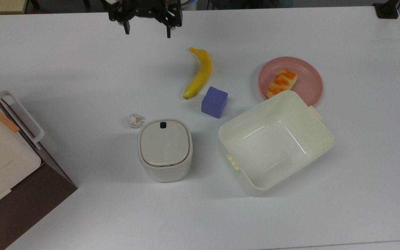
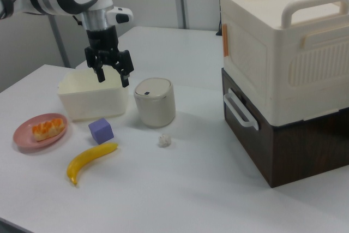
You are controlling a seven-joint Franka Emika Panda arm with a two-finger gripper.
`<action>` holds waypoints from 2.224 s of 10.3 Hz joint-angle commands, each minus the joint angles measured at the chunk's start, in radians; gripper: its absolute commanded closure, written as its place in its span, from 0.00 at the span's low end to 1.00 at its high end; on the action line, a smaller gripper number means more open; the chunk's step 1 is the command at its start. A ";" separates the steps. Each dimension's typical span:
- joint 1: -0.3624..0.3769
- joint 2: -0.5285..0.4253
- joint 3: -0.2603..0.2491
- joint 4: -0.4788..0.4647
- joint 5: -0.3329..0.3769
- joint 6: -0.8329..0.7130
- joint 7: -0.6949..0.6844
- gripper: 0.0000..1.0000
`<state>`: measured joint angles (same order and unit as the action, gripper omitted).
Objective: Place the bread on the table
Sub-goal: 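Move the open gripper over the bread on the pink plate, then lower the gripper and close it on the orange-topped bread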
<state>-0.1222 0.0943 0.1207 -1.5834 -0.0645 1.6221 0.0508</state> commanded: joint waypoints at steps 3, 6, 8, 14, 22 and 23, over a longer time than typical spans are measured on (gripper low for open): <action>0.128 0.028 -0.003 -0.012 0.130 -0.002 0.116 0.00; 0.318 0.024 -0.003 -0.098 0.130 0.163 0.387 0.00; 0.433 0.041 -0.003 -0.153 0.121 0.267 0.503 0.00; 0.550 0.240 -0.003 -0.187 0.076 0.465 0.636 0.00; 0.605 0.344 -0.001 -0.179 -0.037 0.556 0.777 0.10; 0.605 0.344 -0.001 -0.176 -0.043 0.558 0.779 0.35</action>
<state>0.4705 0.4343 0.1307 -1.7611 -0.0813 2.1652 0.7867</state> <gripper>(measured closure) 0.075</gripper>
